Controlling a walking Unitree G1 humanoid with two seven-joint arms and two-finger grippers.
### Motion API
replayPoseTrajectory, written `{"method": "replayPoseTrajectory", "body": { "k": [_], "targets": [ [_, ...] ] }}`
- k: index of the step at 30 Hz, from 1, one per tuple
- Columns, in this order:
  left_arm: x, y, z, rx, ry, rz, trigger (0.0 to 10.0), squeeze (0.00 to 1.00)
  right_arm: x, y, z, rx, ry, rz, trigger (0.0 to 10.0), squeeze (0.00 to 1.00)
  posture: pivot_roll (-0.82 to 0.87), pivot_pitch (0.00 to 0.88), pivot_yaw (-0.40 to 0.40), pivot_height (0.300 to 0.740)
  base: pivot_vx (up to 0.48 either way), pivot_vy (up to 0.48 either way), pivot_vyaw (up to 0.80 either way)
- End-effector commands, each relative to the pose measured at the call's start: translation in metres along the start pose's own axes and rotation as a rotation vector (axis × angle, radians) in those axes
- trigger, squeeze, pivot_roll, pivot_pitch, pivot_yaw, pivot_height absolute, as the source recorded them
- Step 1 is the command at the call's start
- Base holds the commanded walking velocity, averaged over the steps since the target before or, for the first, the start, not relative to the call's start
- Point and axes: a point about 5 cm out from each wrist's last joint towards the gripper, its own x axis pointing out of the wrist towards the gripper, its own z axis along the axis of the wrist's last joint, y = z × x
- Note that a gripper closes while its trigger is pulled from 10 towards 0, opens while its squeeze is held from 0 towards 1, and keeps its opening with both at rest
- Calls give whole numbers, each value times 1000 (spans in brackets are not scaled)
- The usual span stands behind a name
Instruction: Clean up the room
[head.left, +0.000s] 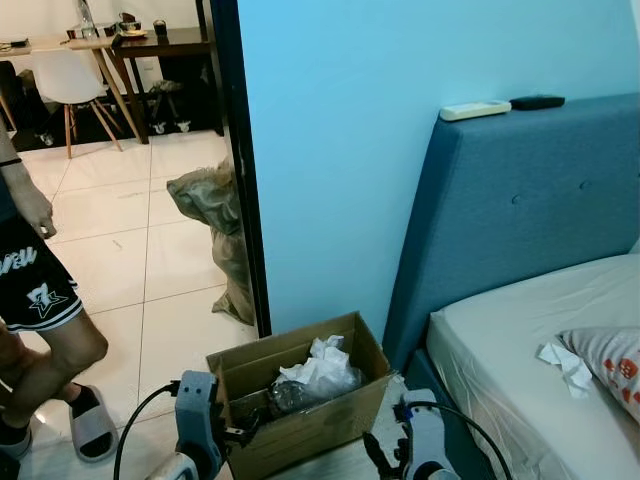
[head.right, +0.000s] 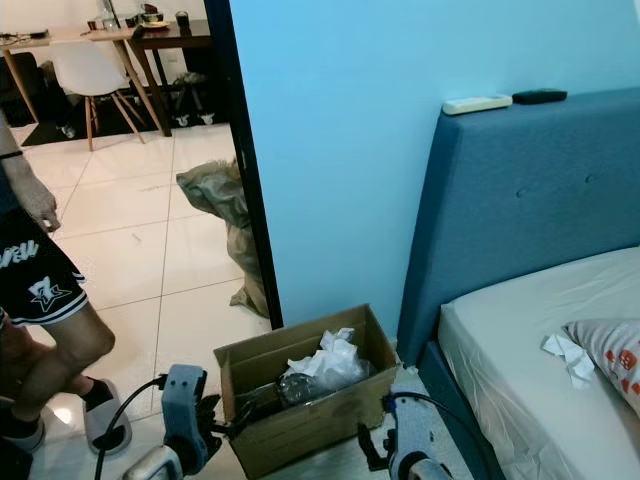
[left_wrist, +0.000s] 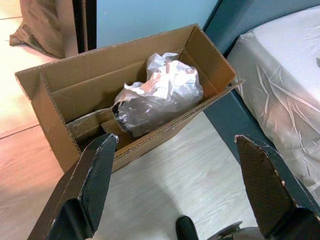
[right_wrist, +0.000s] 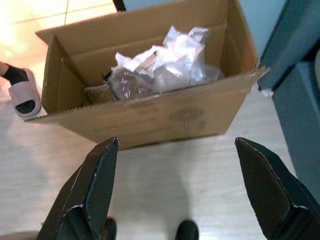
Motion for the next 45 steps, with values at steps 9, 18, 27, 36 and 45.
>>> {"method": "replayPoseTrajectory", "body": {
  "k": [9, 18, 27, 36, 45],
  "targets": [
    [11, -27, 1, -52, -27, -92, 10000, 0, 0, -23, 33, -108, -131, -34, 10000, 0, -68, 0, -21, 740, 0, 0, 0],
    [14, -32, 3, -103, -48, -75, 10000, 0, 6, -16, 61, -255, -195, 54, 10000, 0, -70, 0, -35, 740, 0, 0, 0],
    [12, -34, 3, -90, -39, -93, 10000, 0, 4, -12, 75, -233, -257, 68, 10000, 0, -69, 0, -25, 740, 0, 0, 0],
    [10, -33, 5, -88, -49, -78, 10000, 0, 5, -11, 65, -264, -198, 71, 10000, 0, -50, 0, -34, 740, 0, 0, 0],
    [8, -33, 5, -99, -44, -79, 10000, 0, 1, -13, 63, -241, -193, 52, 10000, 0, -51, 0, -34, 740, 0, 0, 0]
  ]
}}
